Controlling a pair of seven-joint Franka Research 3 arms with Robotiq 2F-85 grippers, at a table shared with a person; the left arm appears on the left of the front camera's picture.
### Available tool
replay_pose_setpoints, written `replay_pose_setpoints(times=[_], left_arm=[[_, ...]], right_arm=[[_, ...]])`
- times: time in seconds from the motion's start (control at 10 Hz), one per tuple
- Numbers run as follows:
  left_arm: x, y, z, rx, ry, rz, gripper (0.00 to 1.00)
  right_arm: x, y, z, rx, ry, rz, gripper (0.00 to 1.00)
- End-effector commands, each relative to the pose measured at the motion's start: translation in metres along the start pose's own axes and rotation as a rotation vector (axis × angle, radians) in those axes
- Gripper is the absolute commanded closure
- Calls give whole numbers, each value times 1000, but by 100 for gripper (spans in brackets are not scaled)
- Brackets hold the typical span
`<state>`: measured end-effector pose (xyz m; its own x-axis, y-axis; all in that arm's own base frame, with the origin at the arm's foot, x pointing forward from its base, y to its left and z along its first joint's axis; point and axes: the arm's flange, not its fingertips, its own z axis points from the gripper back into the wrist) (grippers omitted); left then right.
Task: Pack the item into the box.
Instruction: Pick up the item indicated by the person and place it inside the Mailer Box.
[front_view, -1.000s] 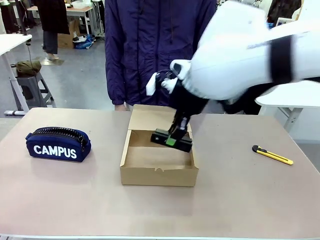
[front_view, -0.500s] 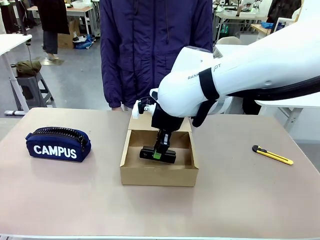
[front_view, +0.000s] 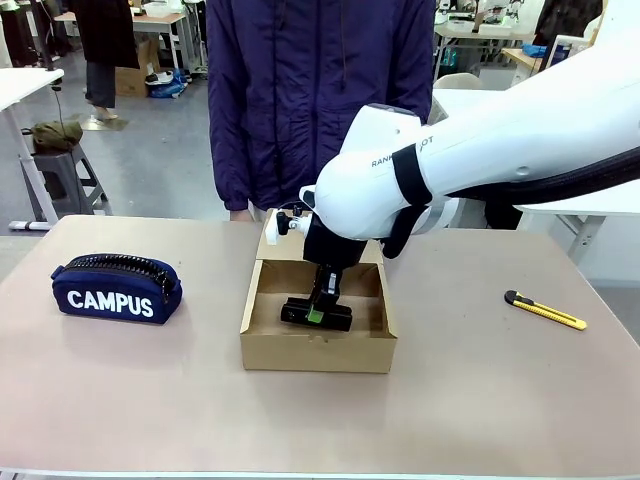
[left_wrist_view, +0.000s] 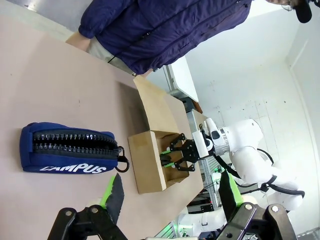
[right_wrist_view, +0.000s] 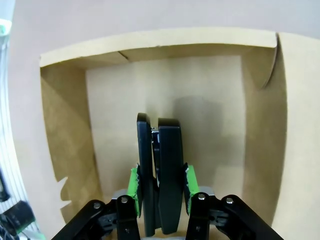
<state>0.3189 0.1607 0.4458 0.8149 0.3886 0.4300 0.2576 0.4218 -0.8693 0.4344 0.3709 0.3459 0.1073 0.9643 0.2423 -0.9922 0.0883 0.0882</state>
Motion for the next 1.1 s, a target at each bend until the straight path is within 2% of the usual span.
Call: replay_pose_setpoints(times=[0.0, 0.1, 0.2, 0.3, 1.0], left_arm=[[-1, -1, -1, -19, -12, -20, 0], [-1, -1, -1, -19, -12, -20, 0], [-1, -1, -1, -19, -12, -20, 0], [-1, -1, -1, -19, -12, -20, 0], [-1, -1, -1, -19, -12, -20, 0]], right_arm=[[-2, -2, 4, -27, 11, 8, 100], [-6, -1, 7, -29, 13, 0, 17], [-6, -2, 6, -27, 20, -2, 2], [-3, -2, 4, -33, 23, -4, 0], [-2, 4, 17, -50, 30, -1, 0]])
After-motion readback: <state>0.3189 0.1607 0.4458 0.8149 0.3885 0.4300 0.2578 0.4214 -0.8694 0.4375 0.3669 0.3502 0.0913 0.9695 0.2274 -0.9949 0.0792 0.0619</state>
